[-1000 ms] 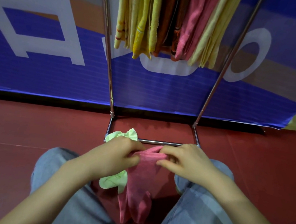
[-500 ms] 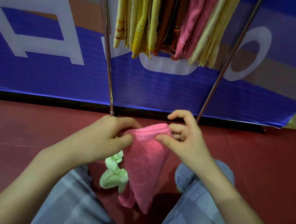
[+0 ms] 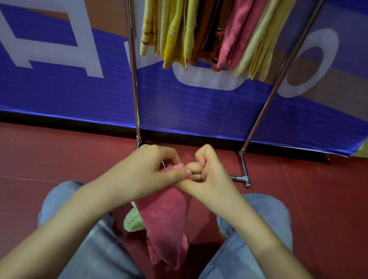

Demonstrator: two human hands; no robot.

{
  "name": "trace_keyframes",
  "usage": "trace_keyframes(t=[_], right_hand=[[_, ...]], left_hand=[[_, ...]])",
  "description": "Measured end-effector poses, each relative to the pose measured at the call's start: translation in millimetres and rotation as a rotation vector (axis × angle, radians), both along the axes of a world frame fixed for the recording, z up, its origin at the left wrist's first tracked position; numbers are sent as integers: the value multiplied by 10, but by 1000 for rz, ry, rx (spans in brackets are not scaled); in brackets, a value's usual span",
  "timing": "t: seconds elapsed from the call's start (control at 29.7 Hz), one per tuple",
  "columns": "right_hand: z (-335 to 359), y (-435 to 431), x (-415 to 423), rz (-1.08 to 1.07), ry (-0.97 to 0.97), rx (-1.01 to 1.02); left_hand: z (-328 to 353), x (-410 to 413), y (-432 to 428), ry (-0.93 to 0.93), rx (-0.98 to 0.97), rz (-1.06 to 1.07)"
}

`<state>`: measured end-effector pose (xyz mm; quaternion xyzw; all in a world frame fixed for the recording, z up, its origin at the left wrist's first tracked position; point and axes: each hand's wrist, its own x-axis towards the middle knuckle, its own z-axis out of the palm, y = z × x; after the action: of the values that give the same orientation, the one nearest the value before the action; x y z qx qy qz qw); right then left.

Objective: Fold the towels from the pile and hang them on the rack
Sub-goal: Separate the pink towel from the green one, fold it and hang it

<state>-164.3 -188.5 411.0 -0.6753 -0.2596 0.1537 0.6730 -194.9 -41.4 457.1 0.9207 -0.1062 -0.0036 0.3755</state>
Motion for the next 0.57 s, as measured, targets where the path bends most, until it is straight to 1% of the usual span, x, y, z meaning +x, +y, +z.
trace_keyframes(t=[0.1,0.2,0.34,0.4,0.51,0.57], right_hand=[[-54,10,-21,-6,21,-2],[-117,-12,-35,-17,71,31],[-286,-57,-27,38,228,18],[-434,-80,-31,92,290,-63],[-633,-138,-32,118,317,-215],[-715,-188,-43,96,323,-295]], left_hand=[[-17,-1,6,-41,30,17],[-1,-14,10,-72,-8,16],[106,-17,61,-183,-85,91],[202,-9,118,-237,-121,169],[369,13,240,-322,-86,248],[426,29,322,-347,-63,289]])
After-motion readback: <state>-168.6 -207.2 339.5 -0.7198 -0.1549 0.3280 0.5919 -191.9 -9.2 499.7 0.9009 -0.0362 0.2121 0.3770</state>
